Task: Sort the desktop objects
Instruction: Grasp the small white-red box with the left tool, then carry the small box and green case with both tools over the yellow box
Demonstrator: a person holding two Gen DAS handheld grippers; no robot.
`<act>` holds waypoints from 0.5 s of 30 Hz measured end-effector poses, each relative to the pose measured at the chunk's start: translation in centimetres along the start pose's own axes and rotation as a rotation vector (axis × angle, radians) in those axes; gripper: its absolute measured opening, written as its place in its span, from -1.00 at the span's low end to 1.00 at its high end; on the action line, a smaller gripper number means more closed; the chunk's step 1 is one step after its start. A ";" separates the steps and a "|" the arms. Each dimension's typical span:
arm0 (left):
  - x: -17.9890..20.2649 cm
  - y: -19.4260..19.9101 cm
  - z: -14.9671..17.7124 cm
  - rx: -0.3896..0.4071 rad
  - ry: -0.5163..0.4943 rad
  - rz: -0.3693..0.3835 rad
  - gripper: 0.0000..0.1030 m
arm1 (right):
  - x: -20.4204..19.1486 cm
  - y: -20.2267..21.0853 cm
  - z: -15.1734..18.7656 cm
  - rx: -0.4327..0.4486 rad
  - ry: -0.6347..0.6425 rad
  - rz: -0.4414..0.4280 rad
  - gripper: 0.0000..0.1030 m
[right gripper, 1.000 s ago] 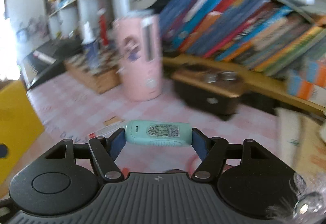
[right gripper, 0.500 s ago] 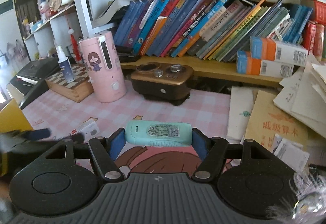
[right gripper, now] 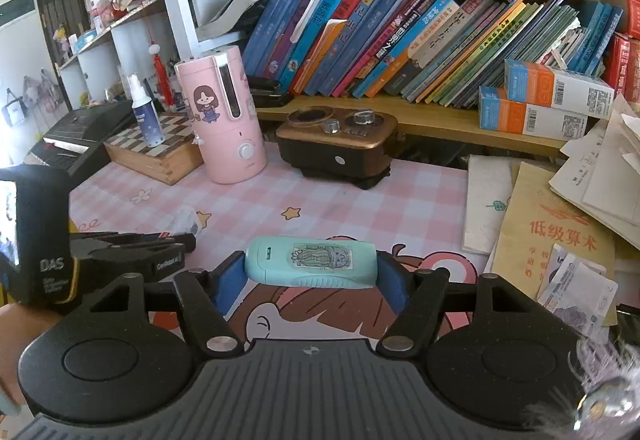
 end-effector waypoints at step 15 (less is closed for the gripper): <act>1.4 8.0 1.1 0.056 -0.006 0.087 -0.75 | -1.8 3.1 1.3 -0.013 0.050 -0.002 0.29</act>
Point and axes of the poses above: each gripper's, at about its wrist camera, not at the fingertips, and y roughly against the way its jaws point, x to its right, z to its underside, the point moved 9 cm from there along -y, roughly the way its jaws point, and after that the axes turned 8 degrees about z, right-handed, at the moved point
